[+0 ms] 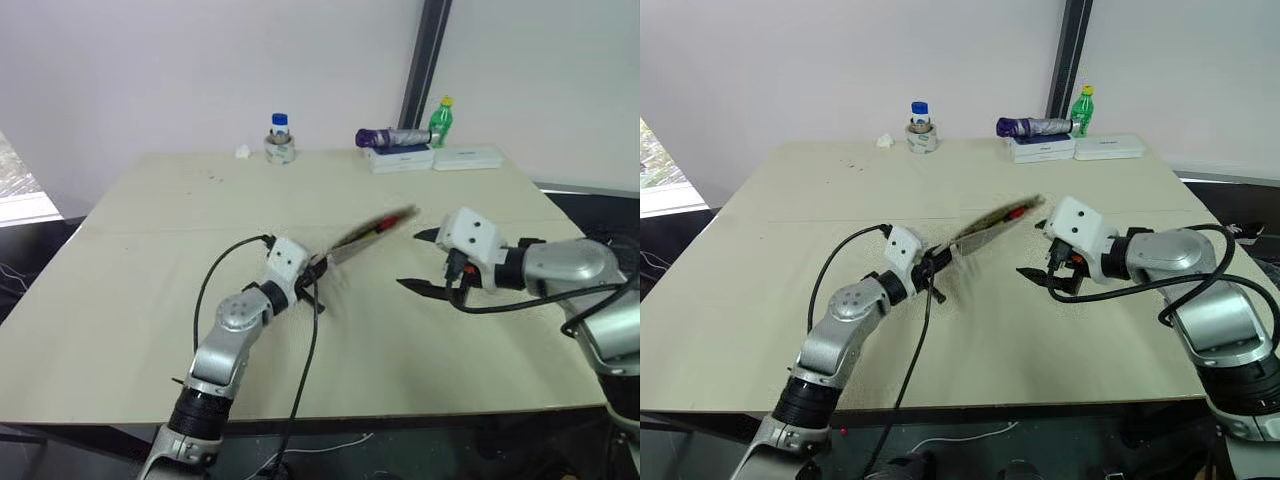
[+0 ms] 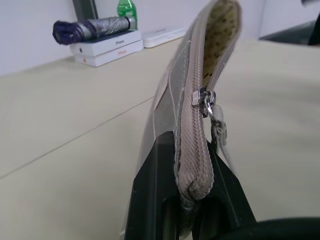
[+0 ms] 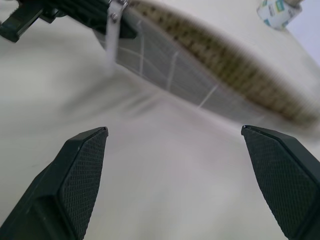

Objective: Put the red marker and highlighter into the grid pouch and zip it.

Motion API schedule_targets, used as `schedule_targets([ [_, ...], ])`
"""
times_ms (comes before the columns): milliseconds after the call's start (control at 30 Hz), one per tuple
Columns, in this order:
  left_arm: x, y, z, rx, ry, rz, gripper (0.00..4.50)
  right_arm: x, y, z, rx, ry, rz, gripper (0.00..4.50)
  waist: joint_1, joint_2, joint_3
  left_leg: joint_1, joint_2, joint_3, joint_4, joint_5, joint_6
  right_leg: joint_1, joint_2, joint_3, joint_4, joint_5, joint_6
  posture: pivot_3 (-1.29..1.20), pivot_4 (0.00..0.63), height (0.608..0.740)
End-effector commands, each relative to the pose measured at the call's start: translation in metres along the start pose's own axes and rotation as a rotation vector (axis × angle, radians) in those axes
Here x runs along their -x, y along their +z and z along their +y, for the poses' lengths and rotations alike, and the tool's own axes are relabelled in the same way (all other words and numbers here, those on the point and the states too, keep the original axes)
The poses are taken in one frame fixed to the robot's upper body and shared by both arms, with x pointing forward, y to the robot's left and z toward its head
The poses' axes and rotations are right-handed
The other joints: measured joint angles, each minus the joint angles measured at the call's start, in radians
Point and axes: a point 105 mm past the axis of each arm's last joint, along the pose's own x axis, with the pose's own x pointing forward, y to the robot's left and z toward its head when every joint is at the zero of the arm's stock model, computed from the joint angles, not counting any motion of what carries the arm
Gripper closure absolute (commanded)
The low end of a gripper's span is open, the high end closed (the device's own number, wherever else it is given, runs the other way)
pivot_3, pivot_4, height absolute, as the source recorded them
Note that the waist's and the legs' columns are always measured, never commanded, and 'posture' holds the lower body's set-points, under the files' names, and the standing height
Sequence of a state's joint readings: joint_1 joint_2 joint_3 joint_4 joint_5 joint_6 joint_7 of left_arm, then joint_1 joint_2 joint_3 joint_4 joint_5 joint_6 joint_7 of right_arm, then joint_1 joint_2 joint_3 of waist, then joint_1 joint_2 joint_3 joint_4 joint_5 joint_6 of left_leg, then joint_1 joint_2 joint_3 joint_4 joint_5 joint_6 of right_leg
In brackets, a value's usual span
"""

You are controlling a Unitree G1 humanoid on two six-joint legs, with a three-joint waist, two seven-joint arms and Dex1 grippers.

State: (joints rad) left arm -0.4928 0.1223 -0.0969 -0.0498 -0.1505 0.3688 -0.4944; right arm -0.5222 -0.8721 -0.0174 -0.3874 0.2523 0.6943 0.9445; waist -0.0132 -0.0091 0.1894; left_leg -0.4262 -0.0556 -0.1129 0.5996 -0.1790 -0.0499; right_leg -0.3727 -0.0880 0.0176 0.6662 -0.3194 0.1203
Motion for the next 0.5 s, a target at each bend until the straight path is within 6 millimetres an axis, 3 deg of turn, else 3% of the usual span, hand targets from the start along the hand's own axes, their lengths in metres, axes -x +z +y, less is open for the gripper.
schedule_targets([
  [33,-0.006,0.025,0.001,0.151,0.003,-0.057,4.50,-0.007,0.019,0.001,-0.033,-0.052,-0.097,0.06,-0.002,0.000,0.000,0.000,0.000,0.000,0.000,0.000,0.000,0.000,0.000,0.000,0.000,0.000,0.000,0.00,0.150,0.740],
  [233,-0.015,0.038,-0.012,0.317,-0.071,-0.052,4.50,-0.036,0.028,0.000,-0.224,-0.121,-0.176,0.06,0.000,0.000,0.000,0.000,0.000,0.000,0.001,0.000,0.000,0.000,0.000,0.000,0.001,0.000,0.000,0.00,0.150,0.740],
  [500,-0.019,0.044,-0.020,0.349,-0.114,-0.039,4.50,-0.055,0.032,0.008,-0.284,-0.114,-0.204,0.06,0.000,0.000,0.000,0.000,0.000,0.000,0.000,0.000,0.000,0.000,0.000,0.000,0.001,0.000,0.000,0.00,0.150,0.740],
])
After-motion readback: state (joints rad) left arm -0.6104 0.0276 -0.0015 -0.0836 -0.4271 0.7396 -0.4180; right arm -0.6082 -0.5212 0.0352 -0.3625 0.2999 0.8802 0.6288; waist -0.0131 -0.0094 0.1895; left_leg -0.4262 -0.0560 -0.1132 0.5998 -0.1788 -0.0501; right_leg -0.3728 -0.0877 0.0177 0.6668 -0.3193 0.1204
